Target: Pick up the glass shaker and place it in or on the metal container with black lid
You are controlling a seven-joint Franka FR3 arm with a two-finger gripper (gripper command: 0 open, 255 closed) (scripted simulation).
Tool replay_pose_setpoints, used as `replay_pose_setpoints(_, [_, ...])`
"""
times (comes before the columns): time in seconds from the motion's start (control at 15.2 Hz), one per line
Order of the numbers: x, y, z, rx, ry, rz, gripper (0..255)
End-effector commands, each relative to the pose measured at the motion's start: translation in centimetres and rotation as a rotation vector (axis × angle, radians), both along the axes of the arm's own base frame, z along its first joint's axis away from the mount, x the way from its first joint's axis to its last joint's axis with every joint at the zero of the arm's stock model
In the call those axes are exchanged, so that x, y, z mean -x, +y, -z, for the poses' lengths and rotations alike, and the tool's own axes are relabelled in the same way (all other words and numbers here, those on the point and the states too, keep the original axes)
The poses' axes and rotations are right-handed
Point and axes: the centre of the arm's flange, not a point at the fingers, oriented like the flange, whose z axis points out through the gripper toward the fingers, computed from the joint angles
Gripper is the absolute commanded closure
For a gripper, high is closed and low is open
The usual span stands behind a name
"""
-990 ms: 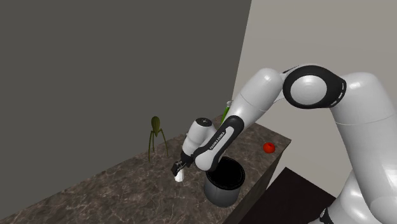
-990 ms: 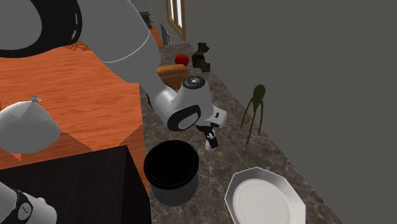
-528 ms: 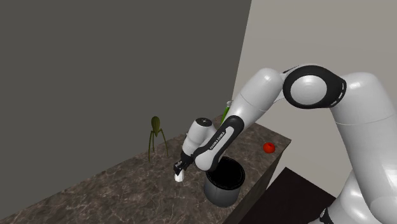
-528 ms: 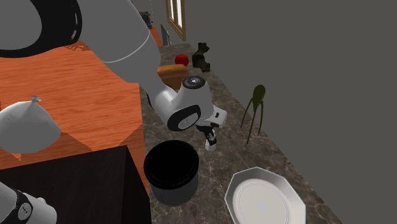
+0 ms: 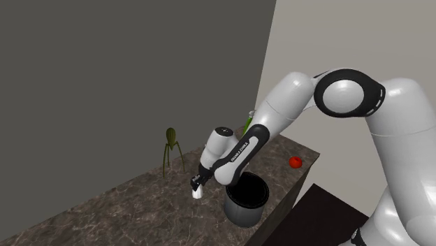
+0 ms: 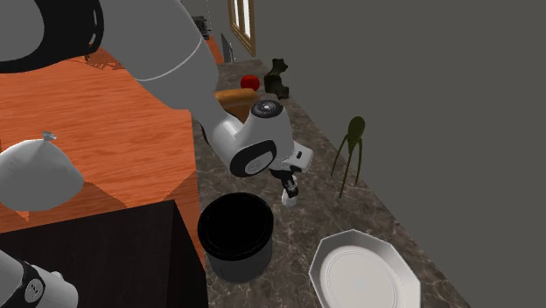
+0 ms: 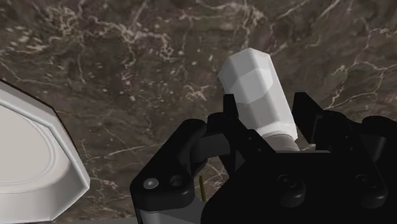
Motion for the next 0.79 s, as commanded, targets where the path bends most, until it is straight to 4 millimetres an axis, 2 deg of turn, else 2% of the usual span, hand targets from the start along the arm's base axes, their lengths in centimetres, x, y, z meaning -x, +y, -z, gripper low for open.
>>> replay_pose_setpoints(0.0, [0.1,0.0,-1.0,0.0,0.0,0.0,255])
replay_pose_setpoints(0.73, [0.1,0.0,-6.8,0.0,0.0,0.0,255])
